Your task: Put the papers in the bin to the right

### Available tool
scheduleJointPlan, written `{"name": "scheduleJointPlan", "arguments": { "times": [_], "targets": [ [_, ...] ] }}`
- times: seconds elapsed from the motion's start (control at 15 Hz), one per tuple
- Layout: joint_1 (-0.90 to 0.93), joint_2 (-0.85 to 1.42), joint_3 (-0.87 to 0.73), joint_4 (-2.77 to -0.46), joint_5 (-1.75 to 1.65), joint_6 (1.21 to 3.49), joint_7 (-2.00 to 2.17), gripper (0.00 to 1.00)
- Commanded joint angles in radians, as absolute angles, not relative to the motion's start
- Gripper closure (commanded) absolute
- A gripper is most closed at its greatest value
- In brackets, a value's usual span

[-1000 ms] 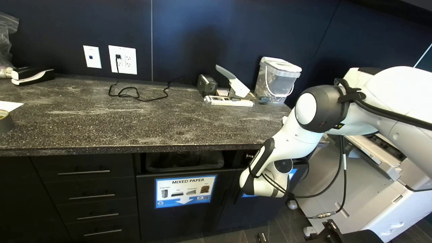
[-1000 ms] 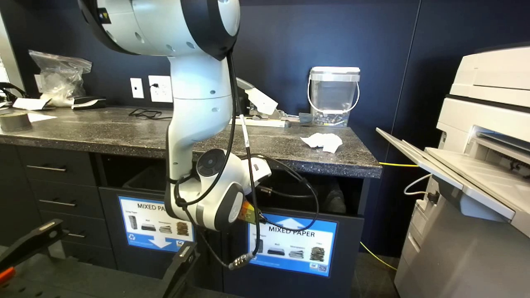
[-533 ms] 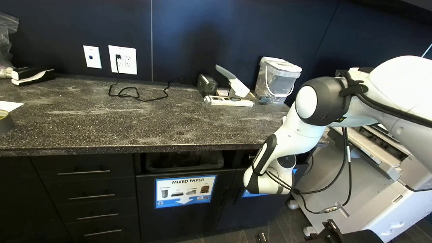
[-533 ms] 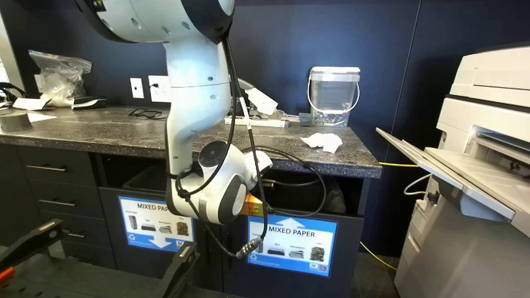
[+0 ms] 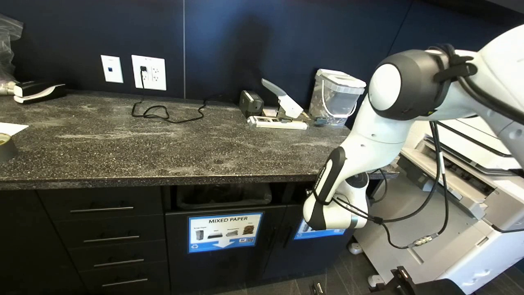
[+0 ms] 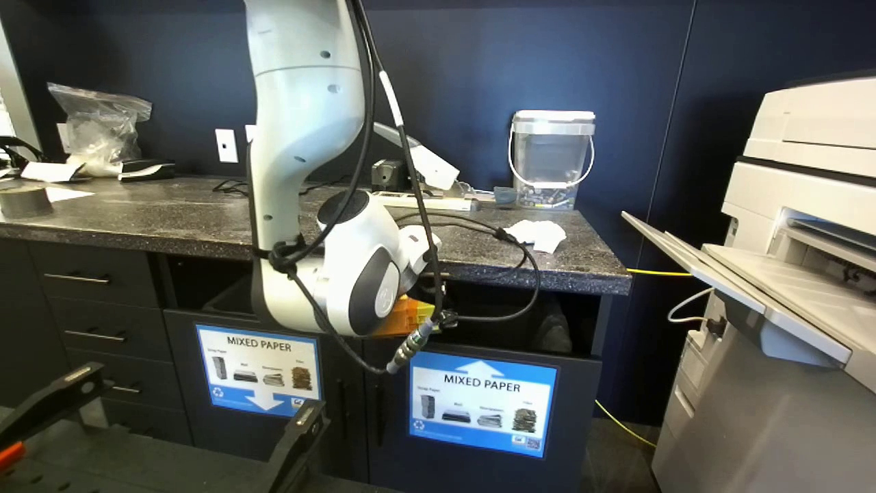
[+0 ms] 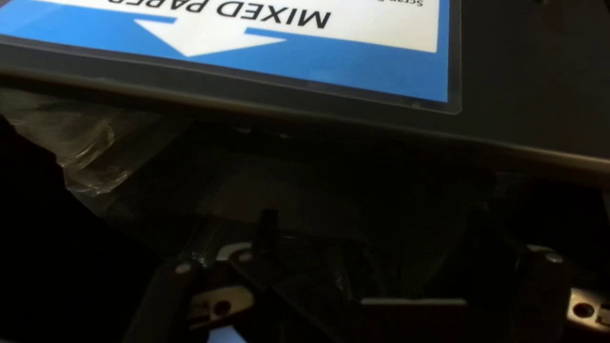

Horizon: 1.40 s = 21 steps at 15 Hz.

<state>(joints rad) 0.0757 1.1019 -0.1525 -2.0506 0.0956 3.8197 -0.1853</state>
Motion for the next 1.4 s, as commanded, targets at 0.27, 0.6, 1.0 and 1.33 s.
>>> {"name": "scheduleJointPlan", "arguments": {
  "times": [0.27,0.6,1.0,1.33],
  "targets": [
    [0.111,0.739,-0.208,-2.434,0.045,3.778,-0.232,0.0],
    [0.069,0.476,-0.221,-2.623,-0.091,3.473,-0.281,0.0],
    [0.267,0.316,-0.514,-2.569,-0.024,3.187,-0.285,0.0],
    [0.318,0.336,-0.609,-2.362,-0.01,2.998,-0.178,0.0]
  ]
}}
